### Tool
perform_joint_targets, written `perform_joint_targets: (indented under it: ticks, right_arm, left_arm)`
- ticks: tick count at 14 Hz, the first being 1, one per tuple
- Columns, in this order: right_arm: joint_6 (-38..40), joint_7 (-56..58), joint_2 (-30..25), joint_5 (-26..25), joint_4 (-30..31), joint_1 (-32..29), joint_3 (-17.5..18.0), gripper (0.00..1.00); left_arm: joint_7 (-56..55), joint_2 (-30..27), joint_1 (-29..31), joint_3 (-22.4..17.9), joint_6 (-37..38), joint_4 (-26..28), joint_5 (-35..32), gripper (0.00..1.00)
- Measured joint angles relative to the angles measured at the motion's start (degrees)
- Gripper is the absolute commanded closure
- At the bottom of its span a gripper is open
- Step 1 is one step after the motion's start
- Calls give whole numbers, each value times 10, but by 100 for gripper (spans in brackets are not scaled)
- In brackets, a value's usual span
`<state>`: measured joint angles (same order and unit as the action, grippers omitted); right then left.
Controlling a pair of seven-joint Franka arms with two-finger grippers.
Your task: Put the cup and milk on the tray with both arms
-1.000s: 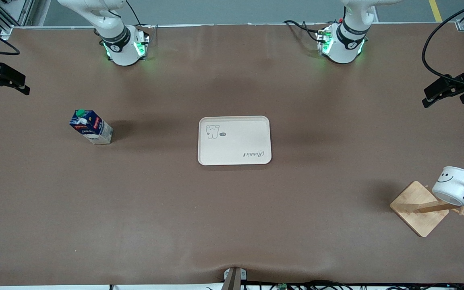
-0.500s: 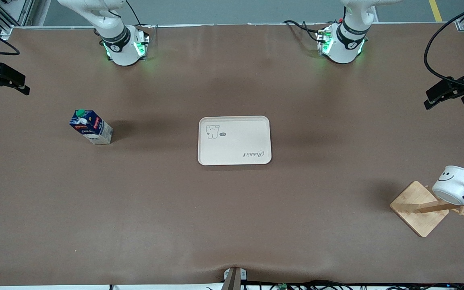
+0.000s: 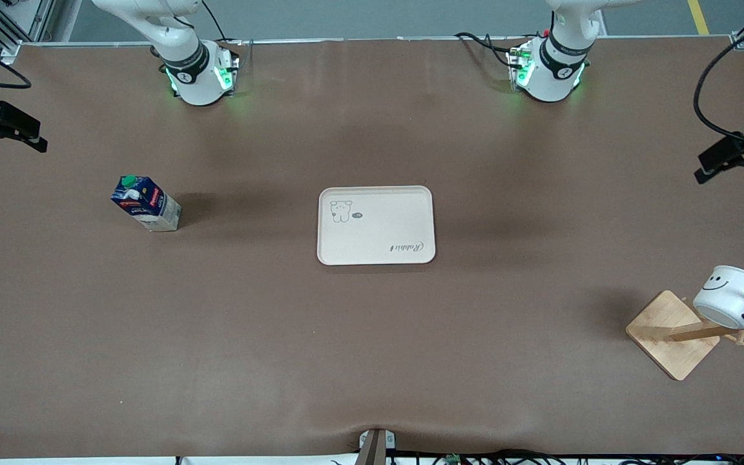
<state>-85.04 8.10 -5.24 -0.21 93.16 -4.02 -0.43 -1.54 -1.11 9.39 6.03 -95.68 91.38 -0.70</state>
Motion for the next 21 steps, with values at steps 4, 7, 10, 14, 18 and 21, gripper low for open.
perform_joint_targets:
  ticks: [4, 7, 10, 14, 18, 21]
  right_arm:
    - [0, 0, 0, 0, 0, 0, 0, 0]
    - [0, 0, 0, 0, 0, 0, 0, 0]
    - [0, 0, 0, 0, 0, 0, 0, 0]
    - [0, 0, 0, 0, 0, 0, 0, 0]
    - [0, 0, 1, 0, 0, 0, -1, 0]
    - [0, 0, 1, 0, 0, 0, -1, 0]
  left_arm:
    - [124, 4, 79, -2, -124, 66, 54, 0]
    - [226, 12, 120, -2, -195, 118, 121, 0]
    - [270, 23, 135, -2, -223, 136, 137, 0]
    - [340, 50, 155, -2, -243, 140, 198, 0]
    - [384, 87, 170, -2, -276, 140, 234, 0]
    - [405, 110, 170, 0, -303, 139, 268, 0]
